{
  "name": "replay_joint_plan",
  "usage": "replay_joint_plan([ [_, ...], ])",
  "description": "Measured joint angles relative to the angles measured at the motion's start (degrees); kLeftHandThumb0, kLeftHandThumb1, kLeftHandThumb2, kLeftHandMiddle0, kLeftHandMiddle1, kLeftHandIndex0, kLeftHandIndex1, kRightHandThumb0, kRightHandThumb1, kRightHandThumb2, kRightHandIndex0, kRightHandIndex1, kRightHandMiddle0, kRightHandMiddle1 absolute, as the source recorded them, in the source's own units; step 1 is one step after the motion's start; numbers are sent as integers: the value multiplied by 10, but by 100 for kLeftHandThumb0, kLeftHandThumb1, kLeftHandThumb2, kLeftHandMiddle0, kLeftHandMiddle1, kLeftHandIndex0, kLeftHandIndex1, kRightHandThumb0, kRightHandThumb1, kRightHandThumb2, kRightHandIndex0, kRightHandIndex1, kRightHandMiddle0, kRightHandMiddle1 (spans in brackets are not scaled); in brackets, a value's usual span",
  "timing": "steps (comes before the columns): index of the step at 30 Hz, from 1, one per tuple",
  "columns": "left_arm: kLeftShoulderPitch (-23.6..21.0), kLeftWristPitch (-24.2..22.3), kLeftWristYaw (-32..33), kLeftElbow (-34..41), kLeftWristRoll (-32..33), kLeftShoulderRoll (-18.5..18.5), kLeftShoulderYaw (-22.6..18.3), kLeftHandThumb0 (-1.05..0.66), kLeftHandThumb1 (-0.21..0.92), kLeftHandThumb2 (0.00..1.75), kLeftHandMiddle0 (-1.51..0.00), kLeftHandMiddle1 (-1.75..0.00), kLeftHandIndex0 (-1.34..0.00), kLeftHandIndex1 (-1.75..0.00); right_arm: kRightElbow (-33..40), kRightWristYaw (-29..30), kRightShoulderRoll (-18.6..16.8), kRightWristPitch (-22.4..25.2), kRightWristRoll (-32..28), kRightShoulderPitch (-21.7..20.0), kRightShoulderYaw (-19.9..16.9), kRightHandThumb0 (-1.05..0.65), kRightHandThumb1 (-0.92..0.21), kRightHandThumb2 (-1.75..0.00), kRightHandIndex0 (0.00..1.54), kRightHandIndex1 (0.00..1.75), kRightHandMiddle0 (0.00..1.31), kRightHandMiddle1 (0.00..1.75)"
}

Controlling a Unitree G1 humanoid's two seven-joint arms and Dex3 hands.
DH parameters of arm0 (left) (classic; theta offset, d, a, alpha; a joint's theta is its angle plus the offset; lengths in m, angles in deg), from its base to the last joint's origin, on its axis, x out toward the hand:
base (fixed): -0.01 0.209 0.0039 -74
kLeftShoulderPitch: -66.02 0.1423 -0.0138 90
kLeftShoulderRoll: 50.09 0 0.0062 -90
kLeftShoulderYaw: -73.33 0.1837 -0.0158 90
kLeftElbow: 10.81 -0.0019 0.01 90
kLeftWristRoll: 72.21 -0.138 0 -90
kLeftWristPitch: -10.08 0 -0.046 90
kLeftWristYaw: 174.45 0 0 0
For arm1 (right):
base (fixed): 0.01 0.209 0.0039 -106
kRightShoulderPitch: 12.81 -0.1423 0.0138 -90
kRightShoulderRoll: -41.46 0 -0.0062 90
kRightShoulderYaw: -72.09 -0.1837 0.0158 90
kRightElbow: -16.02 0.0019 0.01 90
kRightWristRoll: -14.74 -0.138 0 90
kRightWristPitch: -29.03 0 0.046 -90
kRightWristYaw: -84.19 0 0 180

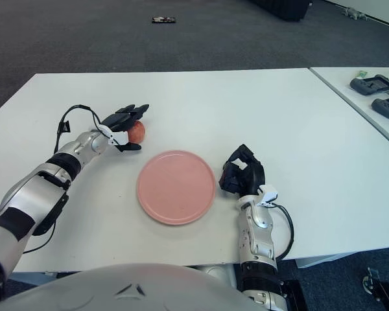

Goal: Put the apple into the plate.

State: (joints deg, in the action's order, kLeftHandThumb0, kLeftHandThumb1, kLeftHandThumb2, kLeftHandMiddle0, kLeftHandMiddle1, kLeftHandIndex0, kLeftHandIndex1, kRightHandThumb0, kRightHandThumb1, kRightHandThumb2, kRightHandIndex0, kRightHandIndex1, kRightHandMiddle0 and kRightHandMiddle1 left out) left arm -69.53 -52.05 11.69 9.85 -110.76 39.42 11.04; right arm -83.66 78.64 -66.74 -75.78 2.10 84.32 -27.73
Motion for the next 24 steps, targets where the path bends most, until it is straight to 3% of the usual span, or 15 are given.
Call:
replay_joint_plan([
  [24,-26,-60,-32,-32,-1,4,26,-93,48,82,0,0,0,0,8,-13,0,5,-16,6,-3,-55,-17,-151,135,175,74,175],
])
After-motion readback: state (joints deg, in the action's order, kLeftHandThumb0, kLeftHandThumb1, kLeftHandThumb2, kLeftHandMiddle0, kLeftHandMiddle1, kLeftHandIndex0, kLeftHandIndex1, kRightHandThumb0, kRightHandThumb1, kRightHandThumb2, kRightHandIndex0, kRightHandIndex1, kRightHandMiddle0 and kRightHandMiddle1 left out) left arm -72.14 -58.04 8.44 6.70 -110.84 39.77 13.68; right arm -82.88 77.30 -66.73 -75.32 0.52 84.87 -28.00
